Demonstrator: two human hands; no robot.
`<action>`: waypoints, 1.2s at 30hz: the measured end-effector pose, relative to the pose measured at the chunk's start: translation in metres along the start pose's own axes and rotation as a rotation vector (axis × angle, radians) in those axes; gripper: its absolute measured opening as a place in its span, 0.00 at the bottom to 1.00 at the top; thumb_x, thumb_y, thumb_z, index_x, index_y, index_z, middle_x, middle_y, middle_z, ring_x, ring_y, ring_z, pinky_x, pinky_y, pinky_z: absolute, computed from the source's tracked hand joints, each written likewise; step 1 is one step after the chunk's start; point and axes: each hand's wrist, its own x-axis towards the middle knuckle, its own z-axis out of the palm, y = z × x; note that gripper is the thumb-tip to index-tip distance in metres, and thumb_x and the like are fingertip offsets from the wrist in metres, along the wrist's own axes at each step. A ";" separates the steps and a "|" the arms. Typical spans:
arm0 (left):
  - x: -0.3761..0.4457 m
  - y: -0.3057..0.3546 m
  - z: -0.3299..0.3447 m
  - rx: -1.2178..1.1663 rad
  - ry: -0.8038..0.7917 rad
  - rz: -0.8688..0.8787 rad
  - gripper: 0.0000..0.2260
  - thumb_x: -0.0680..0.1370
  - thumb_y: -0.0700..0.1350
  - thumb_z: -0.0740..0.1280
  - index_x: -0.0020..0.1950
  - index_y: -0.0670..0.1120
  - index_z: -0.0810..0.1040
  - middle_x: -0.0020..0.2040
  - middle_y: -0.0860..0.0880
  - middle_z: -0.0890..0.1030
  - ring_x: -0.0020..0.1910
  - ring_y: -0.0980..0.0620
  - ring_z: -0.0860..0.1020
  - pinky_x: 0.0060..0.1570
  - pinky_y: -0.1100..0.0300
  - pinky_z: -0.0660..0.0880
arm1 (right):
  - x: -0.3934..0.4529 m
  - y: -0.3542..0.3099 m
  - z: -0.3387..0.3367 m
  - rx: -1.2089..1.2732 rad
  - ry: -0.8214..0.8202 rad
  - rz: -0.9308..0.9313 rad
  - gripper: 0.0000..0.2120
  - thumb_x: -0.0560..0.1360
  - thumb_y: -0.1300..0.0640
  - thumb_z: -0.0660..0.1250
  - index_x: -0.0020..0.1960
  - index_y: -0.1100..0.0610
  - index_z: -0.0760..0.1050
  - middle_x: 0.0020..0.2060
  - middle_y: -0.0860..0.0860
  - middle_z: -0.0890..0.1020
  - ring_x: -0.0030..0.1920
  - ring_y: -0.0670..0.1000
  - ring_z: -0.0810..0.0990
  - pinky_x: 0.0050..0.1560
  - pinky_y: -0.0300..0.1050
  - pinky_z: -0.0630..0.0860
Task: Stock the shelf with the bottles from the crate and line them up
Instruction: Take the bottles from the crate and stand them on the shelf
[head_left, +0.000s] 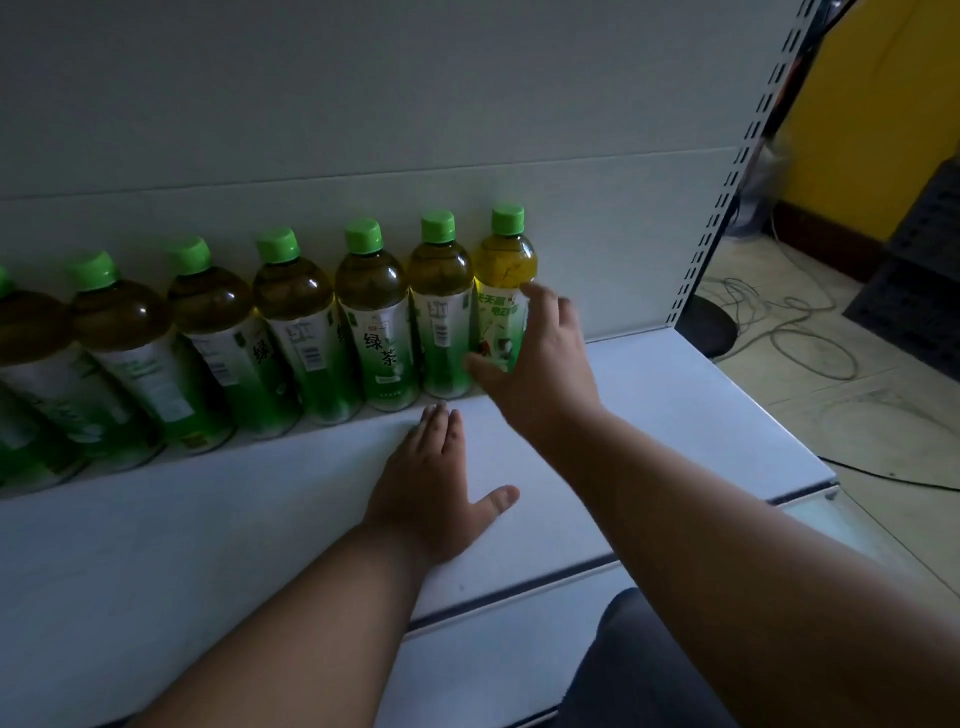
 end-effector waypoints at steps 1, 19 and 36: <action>-0.006 -0.003 -0.005 -0.001 0.024 -0.007 0.48 0.71 0.73 0.53 0.80 0.42 0.47 0.80 0.44 0.49 0.79 0.47 0.49 0.74 0.56 0.47 | -0.011 -0.005 -0.002 -0.006 -0.011 -0.050 0.41 0.71 0.48 0.76 0.77 0.54 0.59 0.68 0.54 0.68 0.66 0.55 0.70 0.65 0.52 0.74; -0.411 -0.148 -0.137 0.128 0.349 -0.965 0.45 0.74 0.71 0.55 0.80 0.44 0.48 0.80 0.44 0.50 0.79 0.47 0.50 0.75 0.52 0.54 | -0.245 -0.263 0.098 0.257 -0.611 -0.859 0.36 0.74 0.46 0.72 0.76 0.55 0.62 0.70 0.53 0.67 0.70 0.54 0.67 0.69 0.43 0.63; -0.588 -0.125 -0.090 0.142 0.351 -1.620 0.42 0.76 0.68 0.55 0.80 0.45 0.44 0.81 0.48 0.46 0.79 0.51 0.45 0.76 0.55 0.46 | -0.412 -0.361 0.208 0.377 -1.094 -1.373 0.35 0.73 0.45 0.72 0.75 0.50 0.62 0.69 0.49 0.68 0.69 0.50 0.68 0.68 0.45 0.68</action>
